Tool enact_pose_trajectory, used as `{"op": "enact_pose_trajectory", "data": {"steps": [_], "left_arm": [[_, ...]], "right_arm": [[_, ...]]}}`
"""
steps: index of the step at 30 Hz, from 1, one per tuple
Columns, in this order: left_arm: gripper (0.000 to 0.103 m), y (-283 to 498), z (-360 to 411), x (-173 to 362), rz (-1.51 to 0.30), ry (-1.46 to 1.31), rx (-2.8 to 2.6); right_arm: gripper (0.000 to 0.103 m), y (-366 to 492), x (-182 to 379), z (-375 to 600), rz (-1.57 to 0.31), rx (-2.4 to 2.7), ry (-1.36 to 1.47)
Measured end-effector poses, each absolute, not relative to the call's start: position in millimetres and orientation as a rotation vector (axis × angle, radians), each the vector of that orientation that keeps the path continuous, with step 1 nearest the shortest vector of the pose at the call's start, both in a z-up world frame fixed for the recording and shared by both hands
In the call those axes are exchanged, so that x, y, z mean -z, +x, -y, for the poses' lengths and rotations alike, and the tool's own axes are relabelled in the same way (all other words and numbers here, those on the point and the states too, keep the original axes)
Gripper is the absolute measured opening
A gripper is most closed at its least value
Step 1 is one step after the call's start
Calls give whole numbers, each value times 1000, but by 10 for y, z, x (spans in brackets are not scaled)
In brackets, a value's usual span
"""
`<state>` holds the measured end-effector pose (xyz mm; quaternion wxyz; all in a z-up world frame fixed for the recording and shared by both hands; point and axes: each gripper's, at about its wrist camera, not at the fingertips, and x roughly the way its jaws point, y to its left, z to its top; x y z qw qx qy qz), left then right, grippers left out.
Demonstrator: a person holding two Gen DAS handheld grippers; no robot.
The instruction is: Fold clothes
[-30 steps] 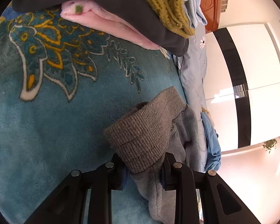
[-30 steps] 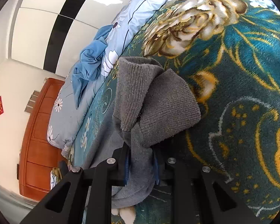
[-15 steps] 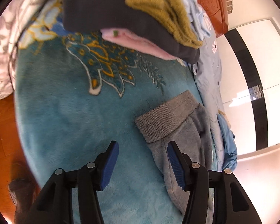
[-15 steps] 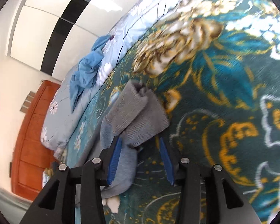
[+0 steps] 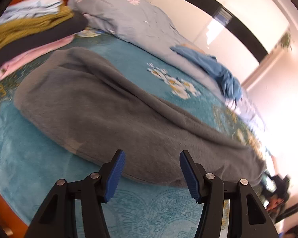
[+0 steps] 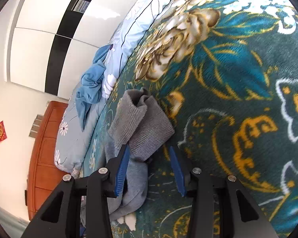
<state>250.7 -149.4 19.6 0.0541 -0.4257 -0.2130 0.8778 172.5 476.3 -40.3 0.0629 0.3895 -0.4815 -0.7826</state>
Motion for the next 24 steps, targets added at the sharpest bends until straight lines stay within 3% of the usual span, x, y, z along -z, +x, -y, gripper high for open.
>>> {"op": "enact_pose_trajectory", "data": {"steps": [6,9,10,17,21,24], "left_arm": [[62,2543,1236,-171,537,-1272,-2658],[65,2573,1145,-127,479,-1295,-2647],[65,2581,1110,-117,472,-1299,-2633],[65,2579,964,-2,363,-1362,-2657],[65,2565,981,89,373,-1403,-2672],[65,2553,999,125,371,-1422,-2694]], "right_arm": [[42,1537,422,-4691,1503,2375,1152],[16,1456,415,-4666,1493,2391,1156],[13,1435,412,-4663,1492,2394,1160],[10,1662,-114,-4684,1151,2621,959],[10,1651,284,-4798,1247,2591,1165],[11,1705,341,-4850,1302,2556,1146]]}}
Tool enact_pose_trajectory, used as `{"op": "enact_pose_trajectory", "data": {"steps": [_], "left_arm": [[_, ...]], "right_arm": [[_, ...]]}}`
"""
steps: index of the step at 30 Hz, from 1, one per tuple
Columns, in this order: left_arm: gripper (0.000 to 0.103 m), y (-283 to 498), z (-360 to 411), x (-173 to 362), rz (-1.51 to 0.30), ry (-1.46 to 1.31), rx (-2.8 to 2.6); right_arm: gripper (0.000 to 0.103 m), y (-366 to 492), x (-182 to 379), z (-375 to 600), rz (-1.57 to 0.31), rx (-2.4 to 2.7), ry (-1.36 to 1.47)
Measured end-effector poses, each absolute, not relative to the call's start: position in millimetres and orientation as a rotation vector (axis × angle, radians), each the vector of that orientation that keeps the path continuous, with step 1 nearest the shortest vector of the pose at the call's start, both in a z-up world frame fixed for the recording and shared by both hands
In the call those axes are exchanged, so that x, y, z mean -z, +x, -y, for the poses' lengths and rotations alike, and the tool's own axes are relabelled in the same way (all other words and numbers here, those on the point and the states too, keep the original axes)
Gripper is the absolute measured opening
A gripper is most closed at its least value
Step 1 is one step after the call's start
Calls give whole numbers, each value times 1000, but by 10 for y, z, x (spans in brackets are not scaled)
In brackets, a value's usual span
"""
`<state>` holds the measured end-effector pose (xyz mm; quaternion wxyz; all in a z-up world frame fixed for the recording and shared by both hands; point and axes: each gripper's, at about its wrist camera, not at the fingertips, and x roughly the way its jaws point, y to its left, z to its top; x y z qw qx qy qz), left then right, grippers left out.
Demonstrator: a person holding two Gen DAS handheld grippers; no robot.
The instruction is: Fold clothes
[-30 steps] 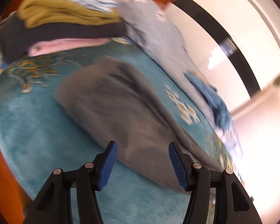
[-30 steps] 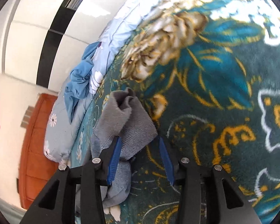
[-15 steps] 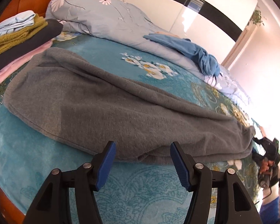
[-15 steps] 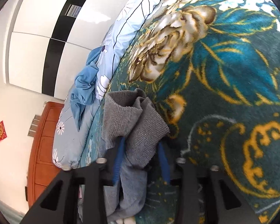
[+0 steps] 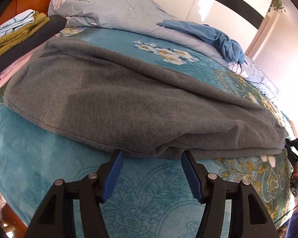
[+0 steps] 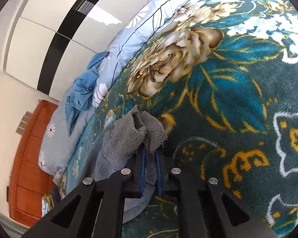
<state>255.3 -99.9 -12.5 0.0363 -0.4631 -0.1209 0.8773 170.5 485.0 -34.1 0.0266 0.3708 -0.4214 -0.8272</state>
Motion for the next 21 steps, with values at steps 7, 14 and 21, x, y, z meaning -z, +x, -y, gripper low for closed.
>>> {"op": "enact_pose_trajectory", "data": {"steps": [7,14,21], "left_arm": [[65,2511,1151,181,522,-1423,-2742],[65,2524,1367,224,687,-1434,-2775],[65,2556,1447,198,715,-1422,-2772]], "right_arm": [[20,1917,-22,-4851,1156,2668,1116],[36,1663,60,-4579,1144,2561,1178],[36,1545,154,-4620,1312,2517,1142]]}}
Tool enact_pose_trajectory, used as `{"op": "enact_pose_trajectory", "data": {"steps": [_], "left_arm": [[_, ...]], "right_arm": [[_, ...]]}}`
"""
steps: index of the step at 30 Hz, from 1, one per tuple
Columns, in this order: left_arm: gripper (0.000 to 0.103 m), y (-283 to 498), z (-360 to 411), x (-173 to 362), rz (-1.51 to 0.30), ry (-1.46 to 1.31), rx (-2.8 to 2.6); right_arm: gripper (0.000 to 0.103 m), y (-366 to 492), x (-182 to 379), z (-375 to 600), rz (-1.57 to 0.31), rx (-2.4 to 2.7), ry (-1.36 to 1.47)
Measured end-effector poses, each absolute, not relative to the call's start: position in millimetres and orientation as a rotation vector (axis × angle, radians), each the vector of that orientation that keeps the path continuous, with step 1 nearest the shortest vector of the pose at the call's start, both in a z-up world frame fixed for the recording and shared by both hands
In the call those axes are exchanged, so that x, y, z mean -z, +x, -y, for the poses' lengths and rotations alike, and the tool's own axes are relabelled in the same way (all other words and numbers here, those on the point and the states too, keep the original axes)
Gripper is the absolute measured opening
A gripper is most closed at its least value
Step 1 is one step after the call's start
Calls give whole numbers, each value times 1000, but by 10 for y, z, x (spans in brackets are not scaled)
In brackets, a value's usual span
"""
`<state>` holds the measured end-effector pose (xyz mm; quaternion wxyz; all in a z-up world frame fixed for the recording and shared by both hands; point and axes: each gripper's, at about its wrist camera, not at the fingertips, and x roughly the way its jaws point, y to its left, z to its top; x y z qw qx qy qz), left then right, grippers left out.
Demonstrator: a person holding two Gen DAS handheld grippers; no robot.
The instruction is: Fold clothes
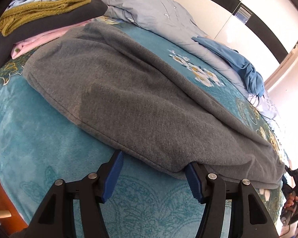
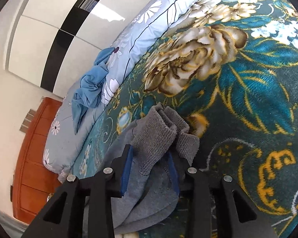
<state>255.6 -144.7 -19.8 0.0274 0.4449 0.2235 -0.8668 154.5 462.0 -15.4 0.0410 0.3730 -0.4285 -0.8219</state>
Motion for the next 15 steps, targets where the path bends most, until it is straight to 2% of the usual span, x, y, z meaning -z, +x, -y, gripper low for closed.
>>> {"op": "enact_pose_trajectory", "data": {"steps": [1,3,10,15], "left_arm": [[65,2555,1444,190,-691,1374,2680],[65,2556,1452,164,-696,1368,2687],[65,2622,1517,45,-731,1346,2723],[65,2625,1543,-30,-756,1322,2743]], "right_arm": [[31,1538,116,-4613,1302,2524,1126],[7,1517,29,-4587,1268,2538,1102],[7,1823,-414,-4590,1144,2584,912],[7,1811,61,-4804,1262,2573,1115]]}}
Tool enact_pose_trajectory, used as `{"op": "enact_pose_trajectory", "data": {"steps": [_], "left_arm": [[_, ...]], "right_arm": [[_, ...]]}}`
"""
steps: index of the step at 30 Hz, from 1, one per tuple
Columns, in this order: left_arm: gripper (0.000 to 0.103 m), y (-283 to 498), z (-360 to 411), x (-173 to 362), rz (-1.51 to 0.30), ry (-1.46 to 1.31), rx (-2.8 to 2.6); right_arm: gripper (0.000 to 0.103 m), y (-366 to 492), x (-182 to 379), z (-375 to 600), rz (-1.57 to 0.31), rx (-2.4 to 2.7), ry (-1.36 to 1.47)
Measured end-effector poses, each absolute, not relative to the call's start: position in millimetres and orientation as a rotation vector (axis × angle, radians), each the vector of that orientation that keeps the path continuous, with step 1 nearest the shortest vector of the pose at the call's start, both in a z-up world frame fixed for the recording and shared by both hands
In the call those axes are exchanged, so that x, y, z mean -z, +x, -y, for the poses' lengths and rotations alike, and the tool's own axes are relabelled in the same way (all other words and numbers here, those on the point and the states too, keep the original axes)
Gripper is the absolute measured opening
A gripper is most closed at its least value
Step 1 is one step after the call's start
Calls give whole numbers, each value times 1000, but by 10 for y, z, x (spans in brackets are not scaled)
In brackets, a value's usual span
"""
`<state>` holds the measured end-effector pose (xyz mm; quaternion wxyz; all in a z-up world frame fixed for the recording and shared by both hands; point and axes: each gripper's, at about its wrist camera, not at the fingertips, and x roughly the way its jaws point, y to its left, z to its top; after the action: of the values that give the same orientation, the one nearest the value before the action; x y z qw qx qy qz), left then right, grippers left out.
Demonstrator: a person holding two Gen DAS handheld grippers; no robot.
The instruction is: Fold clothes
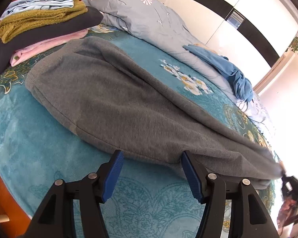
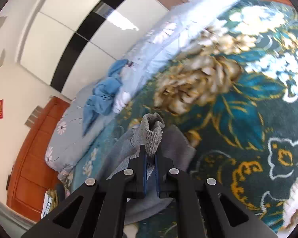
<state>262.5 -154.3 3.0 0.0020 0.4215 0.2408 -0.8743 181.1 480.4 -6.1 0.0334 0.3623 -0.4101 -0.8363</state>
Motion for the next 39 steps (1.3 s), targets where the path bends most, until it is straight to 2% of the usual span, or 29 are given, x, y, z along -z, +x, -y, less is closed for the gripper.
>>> {"op": "enact_pose_trajectory", "data": {"steps": [3,6,10,13,17,22,29,33,39], "left_arm": [[65,2647,1592,-73,-760,1303,2733],[65,2650,1670,-106,-762,1289,2708],[65,2576,1788,-162,-753,1285,2681],[65,2422,1851,-207,-699,1296,2686],[65,2054,1874,-216,-645,1359,2707],[66,1659,1698,-70,-573,1521,2732],[66,1361,1588,43,-410,1644,2714],[66,1141,1646,54,-392,1631,2704],[66,789,1855,170,-532,1631,2658]], "right_arm": [[7,1780,335,-4832,1325,2530,1191],[7,1812,331,-4901,1317,2535,1186],[25,1902,212,-5004,1251,2647,1203],[25,1920,-71,-4909,1164,2713,1114],[26,1639,-373,-4144,829,2605,1048],[26,1175,-135,-2813,475,2311,1191],[26,950,243,-1602,187,2042,1323],[26,819,224,-1377,109,2062,1283],[26,394,361,-1394,207,2126,1359]]}}
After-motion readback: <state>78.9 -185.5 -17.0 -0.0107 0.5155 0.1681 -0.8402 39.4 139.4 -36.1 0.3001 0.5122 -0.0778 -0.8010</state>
